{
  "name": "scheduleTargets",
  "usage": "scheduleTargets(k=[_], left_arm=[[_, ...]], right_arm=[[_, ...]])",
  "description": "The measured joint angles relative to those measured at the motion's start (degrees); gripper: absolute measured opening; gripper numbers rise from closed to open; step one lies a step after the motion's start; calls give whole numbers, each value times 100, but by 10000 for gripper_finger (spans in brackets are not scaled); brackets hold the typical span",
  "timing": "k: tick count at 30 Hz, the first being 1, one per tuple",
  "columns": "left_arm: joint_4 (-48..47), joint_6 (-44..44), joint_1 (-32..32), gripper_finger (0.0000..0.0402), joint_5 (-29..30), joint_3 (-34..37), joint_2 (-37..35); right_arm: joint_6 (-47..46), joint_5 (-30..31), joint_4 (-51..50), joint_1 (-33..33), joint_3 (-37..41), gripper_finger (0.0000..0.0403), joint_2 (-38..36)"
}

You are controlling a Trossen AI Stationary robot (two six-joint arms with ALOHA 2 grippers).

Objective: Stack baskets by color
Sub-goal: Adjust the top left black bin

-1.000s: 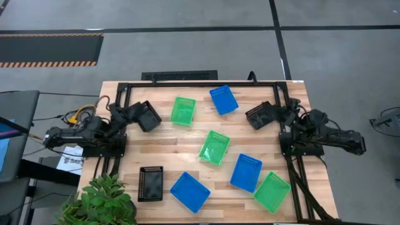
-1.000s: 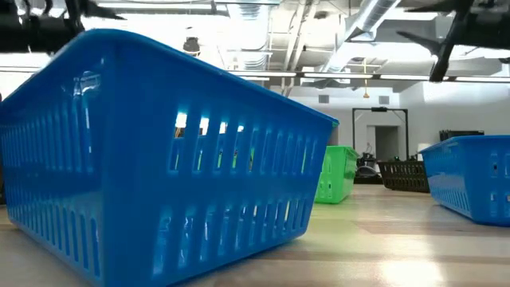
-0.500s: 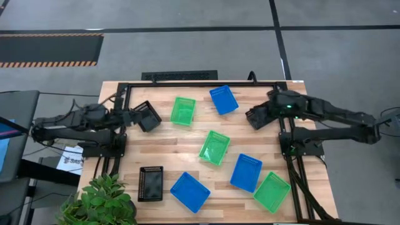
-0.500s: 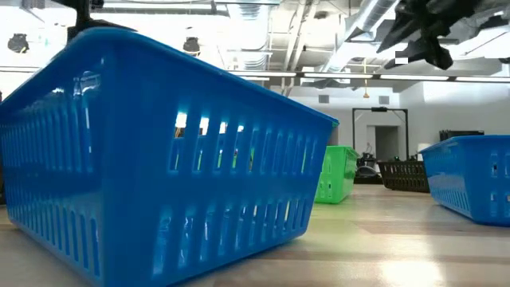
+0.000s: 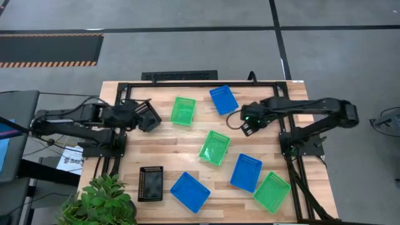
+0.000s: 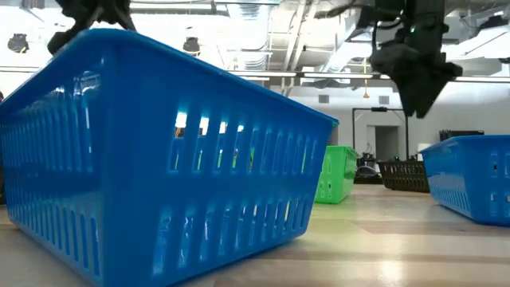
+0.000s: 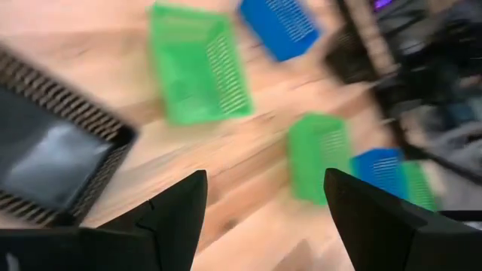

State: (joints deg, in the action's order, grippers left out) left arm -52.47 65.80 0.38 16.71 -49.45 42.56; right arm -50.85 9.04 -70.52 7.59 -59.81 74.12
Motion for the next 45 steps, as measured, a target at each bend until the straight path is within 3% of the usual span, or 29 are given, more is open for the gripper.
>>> scheduleTargets(k=[5, 12, 20, 26, 34, 38, 45], left_arm=[[-1012, 691, -2, 256, 64, 0, 661], [-1993, 1569, 1, 256, 461, 2, 1672], [-1381, 1399, -4, 256, 141, 351, 2490], [-358, 1291, -7, 256, -136, 551, 2214], [-1427, 2374, -16, 256, 217, 744, 1821], [-1160, 2544, 81, 256, 470, 970, 1825], [-281, 3136, 338, 256, 339, 1826, 1828]], right_arm=[[-15, -2, 64, -220, -2, 189, 329], [-204, -2, -12, -391, -3, 181, 226], [-525, 7, -67, -384, -7, 181, -332], [-443, 7, -105, -375, -2, 178, -410], [-350, 13, -98, -402, 2, 176, -262], [-266, 13, -86, -417, 2, 175, -252], [-264, 20, -73, -412, 2, 173, -255]])
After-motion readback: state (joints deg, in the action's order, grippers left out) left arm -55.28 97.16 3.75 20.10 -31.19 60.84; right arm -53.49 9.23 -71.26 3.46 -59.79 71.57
